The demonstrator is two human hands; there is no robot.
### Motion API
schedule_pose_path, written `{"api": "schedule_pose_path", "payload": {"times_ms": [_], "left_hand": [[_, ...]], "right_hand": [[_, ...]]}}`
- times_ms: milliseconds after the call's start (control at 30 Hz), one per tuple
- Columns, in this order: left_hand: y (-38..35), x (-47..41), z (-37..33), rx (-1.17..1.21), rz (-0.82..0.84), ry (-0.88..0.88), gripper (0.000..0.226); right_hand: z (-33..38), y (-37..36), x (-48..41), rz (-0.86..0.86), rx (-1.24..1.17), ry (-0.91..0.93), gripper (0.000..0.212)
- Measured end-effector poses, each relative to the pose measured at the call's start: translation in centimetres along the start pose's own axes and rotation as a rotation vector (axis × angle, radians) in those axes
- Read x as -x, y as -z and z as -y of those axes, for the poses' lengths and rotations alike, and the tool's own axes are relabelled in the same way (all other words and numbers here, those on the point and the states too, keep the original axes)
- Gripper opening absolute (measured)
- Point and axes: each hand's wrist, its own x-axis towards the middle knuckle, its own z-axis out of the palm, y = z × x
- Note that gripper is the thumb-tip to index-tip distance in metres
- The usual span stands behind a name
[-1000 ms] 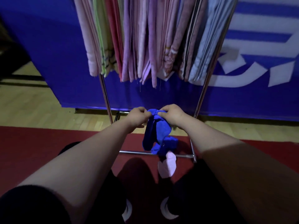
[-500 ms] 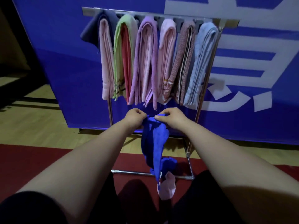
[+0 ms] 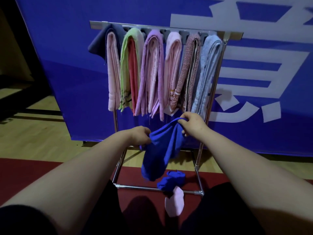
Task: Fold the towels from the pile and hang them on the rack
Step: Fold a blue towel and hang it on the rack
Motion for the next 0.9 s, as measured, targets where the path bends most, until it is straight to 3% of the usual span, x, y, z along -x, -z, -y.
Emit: {"api": "schedule_pose_path", "payload": {"times_ms": [133,300,533,700,833,900], "left_hand": [[0.9,-0.7,0.8,-0.111,-0.03,-0.045,0.017],[2.7,-1.2,1.5,-0.107,-0.281,-0.12,0.027],[3.6,-1.2,0.7,0.013,-0.428,-0.405,0.034],[2.7,-1.6,-1.3,-0.014,-0.464,-0.264,0.019],[1.3,-1.8,-3.0,0.2,-0.45,-0.227,0.006],[0.5,-1.7,-3.8,0.335,-0.427,-0.164,0.011]], "right_hand": [[0.1,0.7,-0.6,-0.104,0.136,0.028,0.02],[-0.6,1.9,-1.6,-0.144,0.228,-0.025,0.01],[-1.9,2.6,-1.3,-0.256,0.268,-0.139,0.038],[-1.2,1.7,-1.4,-0.193,0.191,-0.132,0.036],[0.2,0.2,-1.2,-0.168,0.137,-0.079,0.03],[0.9,-0.6,-1.1,-0.141,0.08,-0.015,0.03]]}}
